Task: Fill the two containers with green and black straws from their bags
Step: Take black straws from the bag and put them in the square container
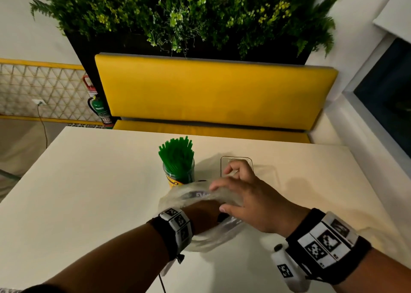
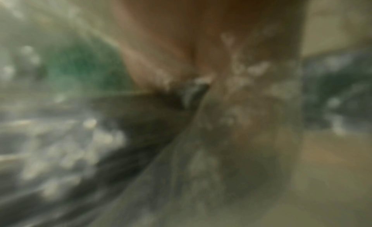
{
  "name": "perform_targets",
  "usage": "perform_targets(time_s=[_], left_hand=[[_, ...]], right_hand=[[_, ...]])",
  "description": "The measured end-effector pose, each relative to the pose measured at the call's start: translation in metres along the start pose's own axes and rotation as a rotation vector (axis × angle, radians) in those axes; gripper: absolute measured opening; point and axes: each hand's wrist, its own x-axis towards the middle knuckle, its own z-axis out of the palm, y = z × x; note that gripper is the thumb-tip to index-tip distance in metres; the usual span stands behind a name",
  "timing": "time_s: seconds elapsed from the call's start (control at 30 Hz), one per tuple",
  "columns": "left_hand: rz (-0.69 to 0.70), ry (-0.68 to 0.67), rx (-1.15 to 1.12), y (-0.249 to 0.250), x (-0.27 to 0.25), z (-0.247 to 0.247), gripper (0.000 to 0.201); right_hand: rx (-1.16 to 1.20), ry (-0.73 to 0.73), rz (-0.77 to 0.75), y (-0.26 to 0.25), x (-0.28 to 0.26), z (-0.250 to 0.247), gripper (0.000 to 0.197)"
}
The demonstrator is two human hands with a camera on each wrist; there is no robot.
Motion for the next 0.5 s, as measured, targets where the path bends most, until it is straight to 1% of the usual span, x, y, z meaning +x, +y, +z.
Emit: perform_targets(time_s=[0.03,0.07,0.1,0.13,0.17,0.23,0.27,0.33,0.37,0.4,0.43,0.47,0.5], left_hand=[[0.001,-0.035,0.036,-0.002,-0.003,0.0,0.036],[0.006,-0.049,0.043,-0.002,-0.006,0.0,0.037],[0.032,-0.057,0.037,-0.003,-0.01,0.0,0.036],[0.087,-0.069,0.053,-0.003,-0.014,-0.001,0.034],[0.129,-0.077,0.067,-0.004,-0.015,-0.001,0.031],[0.195,-0.003,0.103,-0.014,-0.014,0.003,0.027],[0.197,0.027,0.099,-0.015,-0.016,0.002,0.024],[0.207,0.063,0.08,-0.015,-0.024,-0.002,0.012],[0.214,0.07,0.068,-0.014,-0.028,-0.004,0.009],[0.203,0.064,0.068,-0.014,-0.031,-0.006,0.009],[0.191,0.066,0.048,-0.016,-0.033,-0.008,0.011],[0.175,0.069,-0.015,-0.016,-0.037,-0.011,0.012],[0.167,0.059,-0.145,-0.019,-0.039,-0.013,0.014]], right_hand=[[-0.057,-0.027,-0.046,-0.001,-0.002,0.001,0.037],[-0.124,-0.076,-0.055,-0.003,-0.003,0.001,0.028],[-0.189,-0.127,-0.026,-0.002,-0.004,0.002,0.026],[-0.242,-0.172,0.039,0.0,-0.005,0.002,0.035],[-0.284,-0.207,0.123,0.006,-0.007,0.003,0.05],[-0.347,-0.27,0.265,0.014,-0.01,0.004,0.078],[-0.362,-0.296,0.303,0.016,-0.012,0.005,0.089],[-0.358,-0.332,0.339,0.019,-0.013,0.01,0.103],[-0.324,-0.349,0.347,0.02,-0.013,0.012,0.107],[-0.255,-0.365,0.35,0.022,-0.012,0.013,0.108],[-0.139,-0.365,0.354,0.026,-0.011,0.015,0.103],[0.0,-0.359,0.371,0.031,-0.011,0.017,0.094],[0.136,-0.332,0.389,0.037,-0.013,0.02,0.082]])
